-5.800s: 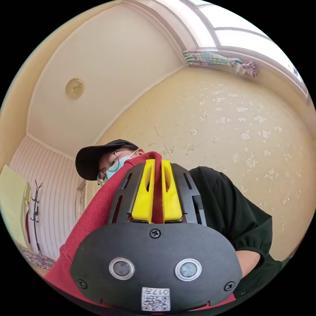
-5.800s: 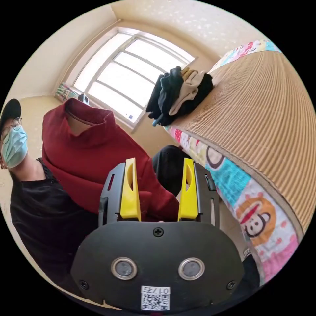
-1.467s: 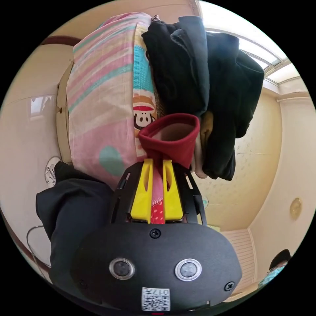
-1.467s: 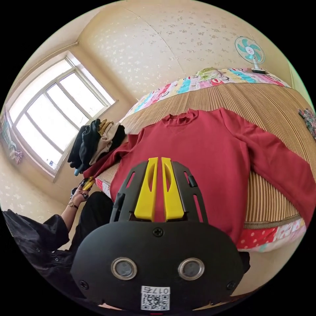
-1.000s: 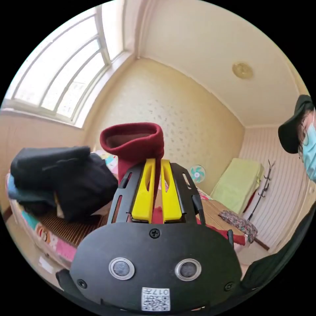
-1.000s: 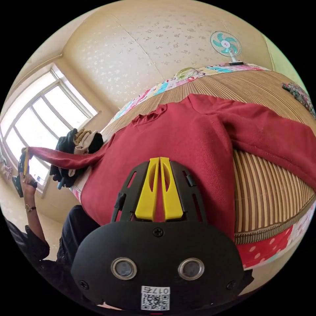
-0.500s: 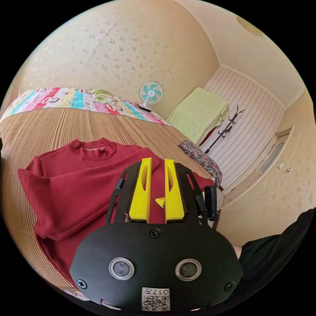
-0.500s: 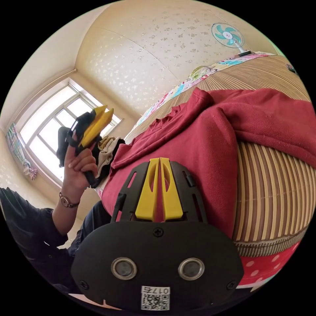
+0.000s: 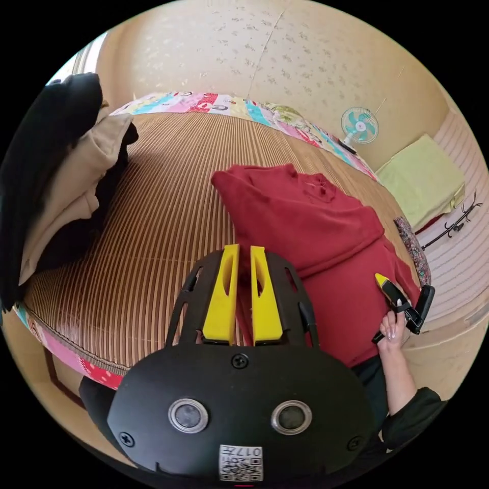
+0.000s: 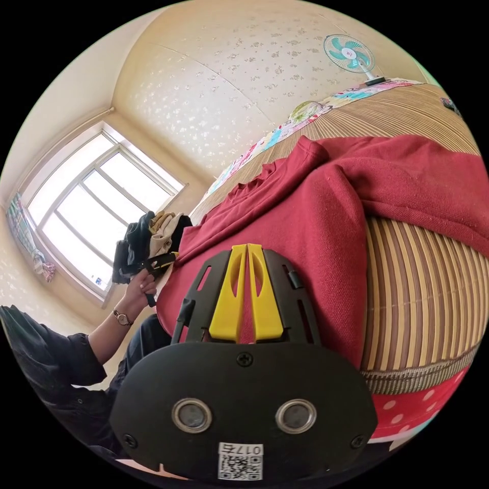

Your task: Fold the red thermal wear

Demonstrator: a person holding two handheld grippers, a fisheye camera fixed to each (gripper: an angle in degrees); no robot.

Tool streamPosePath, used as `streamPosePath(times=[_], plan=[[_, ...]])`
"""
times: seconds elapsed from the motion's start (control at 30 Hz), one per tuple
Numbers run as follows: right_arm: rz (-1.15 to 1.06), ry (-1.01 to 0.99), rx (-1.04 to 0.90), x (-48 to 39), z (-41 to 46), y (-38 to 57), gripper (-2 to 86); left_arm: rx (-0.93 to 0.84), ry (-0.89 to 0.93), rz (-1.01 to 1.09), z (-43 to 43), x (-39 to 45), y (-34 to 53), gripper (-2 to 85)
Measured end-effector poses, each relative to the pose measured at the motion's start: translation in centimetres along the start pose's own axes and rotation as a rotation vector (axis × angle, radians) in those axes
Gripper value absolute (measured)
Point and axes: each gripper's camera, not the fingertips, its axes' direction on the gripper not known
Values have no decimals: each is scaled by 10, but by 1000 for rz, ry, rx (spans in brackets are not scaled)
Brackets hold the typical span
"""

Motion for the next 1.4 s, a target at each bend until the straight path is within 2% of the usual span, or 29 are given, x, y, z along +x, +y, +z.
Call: streamPosePath(times=[0.07,0.13,0.17,0.23,0.33,0.4,0.47,0.57,0.63,0.67,0.73,0.77,0.83,0.9,0.93,0.97,1.0,1.03,1.13,1.23,1.3,1.33,1.4], plan=[[5,-11,1,3,-2,1,7,107,76,31,-22,-7,8,44],[5,-12,2,4,-3,2,6,110,188,37,-24,-18,10,81],[4,-11,1,5,-4,3,6,46,211,33,-15,-24,7,104],[4,-13,1,6,-4,3,6,-121,131,15,10,-29,2,109],[6,-18,-1,8,-6,3,6,-117,122,33,-5,-33,-8,76],[6,-22,-4,10,-7,3,6,19,152,-48,-29,-45,-1,62],[2,-27,-11,12,-7,3,6,24,217,-281,-29,-77,13,58],[-2,-29,-12,14,-8,2,6,46,397,-472,-20,-110,31,62],[-2,-29,-11,15,-9,2,6,93,340,-508,-33,-112,33,66],[-3,-27,-10,16,-10,2,6,155,248,-478,-51,-104,29,70],[-4,-24,-11,18,-10,1,6,281,186,-346,-77,-83,16,77],[-5,-22,-11,19,-10,0,6,346,201,-240,-89,-67,4,76],[-8,-18,-11,21,-11,-1,7,351,272,-87,-88,-44,-21,62],[-9,-20,-13,23,-12,-2,8,215,298,-35,-64,-29,-50,33],[-8,-25,-13,26,-13,-3,8,57,226,-40,-39,-23,-66,15],[-7,-27,-12,28,-14,-4,8,-136,37,-37,-11,-17,-78,3],[-7,-27,-12,29,-14,-5,8,-194,-70,-20,-1,-14,-80,1],[-7,-26,-12,30,-15,-6,8,-183,-131,68,4,-7,-82,-3],[-8,-27,-11,35,-18,-9,8,-126,-254,34,-9,-6,-84,-6],[-8,-26,-8,41,-21,-12,8,12,-211,-45,-37,1,-65,-9],[-8,-25,-9,45,-22,-15,8,77,-51,27,-50,14,-47,-9],[-7,-26,-9,47,-23,-17,8,80,37,80,-50,23,-37,-10],[-6,-26,-10,52,-25,-20,8,-25,34,80,-31,28,-27,-10]])
